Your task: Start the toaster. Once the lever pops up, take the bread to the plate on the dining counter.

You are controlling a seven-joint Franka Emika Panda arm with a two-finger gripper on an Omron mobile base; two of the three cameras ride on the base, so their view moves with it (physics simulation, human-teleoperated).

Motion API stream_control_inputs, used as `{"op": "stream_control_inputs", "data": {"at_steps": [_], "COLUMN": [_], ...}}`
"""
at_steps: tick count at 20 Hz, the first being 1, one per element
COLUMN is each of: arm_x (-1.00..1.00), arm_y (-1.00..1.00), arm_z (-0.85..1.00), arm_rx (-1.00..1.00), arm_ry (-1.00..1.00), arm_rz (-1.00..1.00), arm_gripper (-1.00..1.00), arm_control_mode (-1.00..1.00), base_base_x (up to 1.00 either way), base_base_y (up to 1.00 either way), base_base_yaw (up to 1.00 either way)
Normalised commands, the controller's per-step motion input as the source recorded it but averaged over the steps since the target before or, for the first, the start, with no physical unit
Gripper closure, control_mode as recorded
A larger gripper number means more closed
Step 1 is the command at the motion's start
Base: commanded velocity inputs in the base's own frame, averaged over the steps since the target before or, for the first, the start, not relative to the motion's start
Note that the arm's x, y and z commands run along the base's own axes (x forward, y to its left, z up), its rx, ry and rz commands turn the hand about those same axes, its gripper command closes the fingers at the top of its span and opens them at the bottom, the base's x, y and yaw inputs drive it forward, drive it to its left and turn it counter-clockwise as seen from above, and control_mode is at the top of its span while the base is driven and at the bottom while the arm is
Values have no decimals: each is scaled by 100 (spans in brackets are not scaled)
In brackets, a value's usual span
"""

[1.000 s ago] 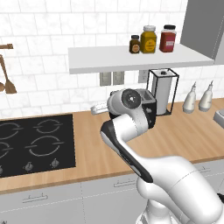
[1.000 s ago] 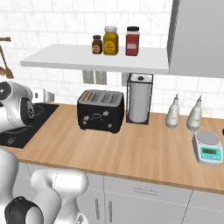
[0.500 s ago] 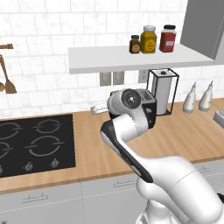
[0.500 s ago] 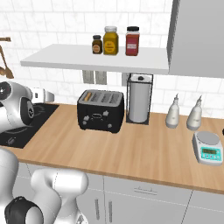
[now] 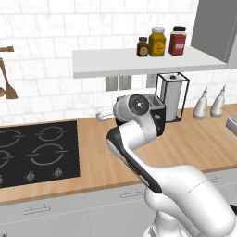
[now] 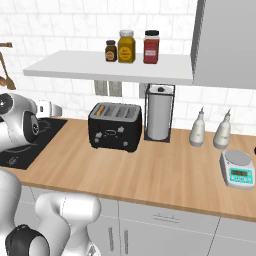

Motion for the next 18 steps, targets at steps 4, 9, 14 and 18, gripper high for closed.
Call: {"op": "stream_control_inputs", "data": {"at_steps": [4, 9, 14, 18], "arm_x": [0, 0, 0, 0], "arm_y": [0, 0, 0, 0], "arm_z": [0, 0, 0, 0], "arm_rx": [0, 0, 0, 0], "arm_ry": [0, 0, 0, 0], "arm_rz": [0, 0, 0, 0], "arm_gripper": [-100, -100, -100, -100], "arm_control_mode": [-100, -100, -100, -100], "base_base_x": [0, 0, 0, 0], "base_base_y": [0, 0, 0, 0], "base_base_yaw": [0, 0, 0, 0]}}
